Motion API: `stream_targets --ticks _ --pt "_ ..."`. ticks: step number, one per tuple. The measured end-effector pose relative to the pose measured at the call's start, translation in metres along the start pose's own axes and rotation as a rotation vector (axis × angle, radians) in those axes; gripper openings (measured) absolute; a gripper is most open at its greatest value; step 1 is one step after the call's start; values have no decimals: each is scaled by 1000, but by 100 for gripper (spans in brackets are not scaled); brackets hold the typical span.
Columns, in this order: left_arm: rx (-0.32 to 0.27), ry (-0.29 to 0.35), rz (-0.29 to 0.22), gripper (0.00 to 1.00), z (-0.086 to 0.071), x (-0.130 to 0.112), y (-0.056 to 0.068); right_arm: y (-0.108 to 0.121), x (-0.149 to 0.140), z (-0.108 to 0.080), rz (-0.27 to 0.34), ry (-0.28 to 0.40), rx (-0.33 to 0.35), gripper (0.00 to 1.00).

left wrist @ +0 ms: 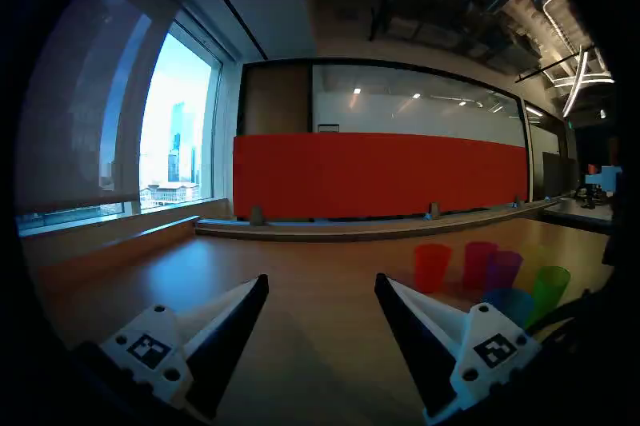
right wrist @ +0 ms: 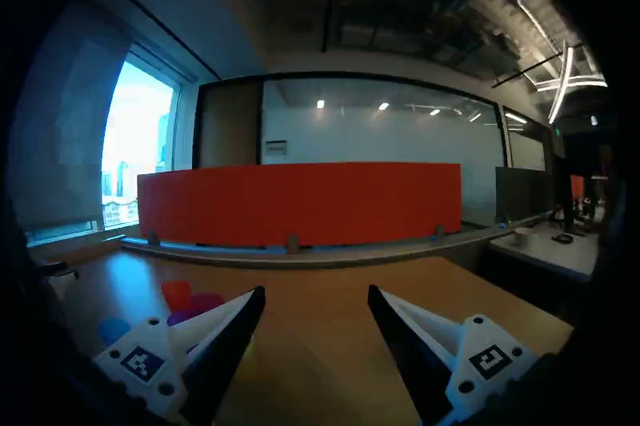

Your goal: Pour water

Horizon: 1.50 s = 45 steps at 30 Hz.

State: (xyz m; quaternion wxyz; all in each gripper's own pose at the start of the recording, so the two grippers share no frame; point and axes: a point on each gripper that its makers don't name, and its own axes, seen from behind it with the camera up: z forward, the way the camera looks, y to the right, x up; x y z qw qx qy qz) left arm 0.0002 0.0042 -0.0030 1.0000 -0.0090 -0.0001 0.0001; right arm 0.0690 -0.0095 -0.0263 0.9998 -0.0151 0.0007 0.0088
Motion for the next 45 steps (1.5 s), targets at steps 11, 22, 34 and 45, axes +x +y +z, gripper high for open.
stream_targets --ticks 11,22,34,45 --pt "0 0 -1 99 0 0 0 -5 -1 4 10 84 33 99" --pt "0 0 0 99 0 0 0 1 -35 19 -37 71 10 99" --pt "0 0 0 99 0 0 0 8 -53 25 -16 43 15 99" --pt "0 0 0 99 0 0 0 12 -58 27 -14 38 14 99"
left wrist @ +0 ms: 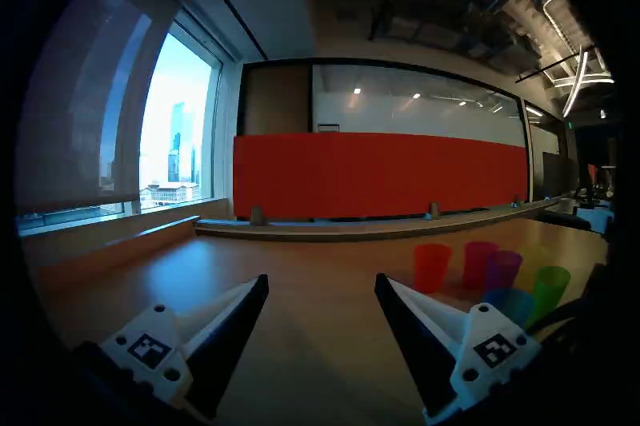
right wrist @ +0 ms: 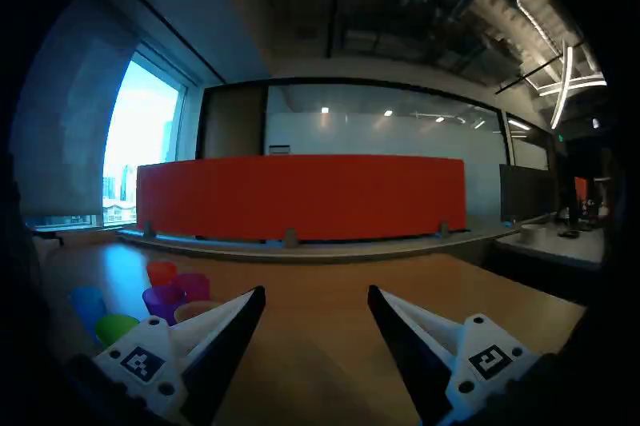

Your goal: Pour water

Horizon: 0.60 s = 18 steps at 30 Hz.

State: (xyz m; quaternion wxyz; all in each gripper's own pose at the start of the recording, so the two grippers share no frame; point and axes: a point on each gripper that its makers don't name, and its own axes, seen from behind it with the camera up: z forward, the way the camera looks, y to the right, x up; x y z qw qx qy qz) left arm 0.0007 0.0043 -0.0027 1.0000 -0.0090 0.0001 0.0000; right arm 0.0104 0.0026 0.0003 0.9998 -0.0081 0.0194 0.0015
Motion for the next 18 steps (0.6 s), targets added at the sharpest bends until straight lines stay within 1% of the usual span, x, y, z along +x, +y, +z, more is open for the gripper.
stream_targets --ticks 11,18 --pt "0 0 0 99 0 0 0 5 -6 -1 8 -16 -5 99" --pt "0 0 0 99 0 0 0 2 -11 1 -5 -39 -1 99"
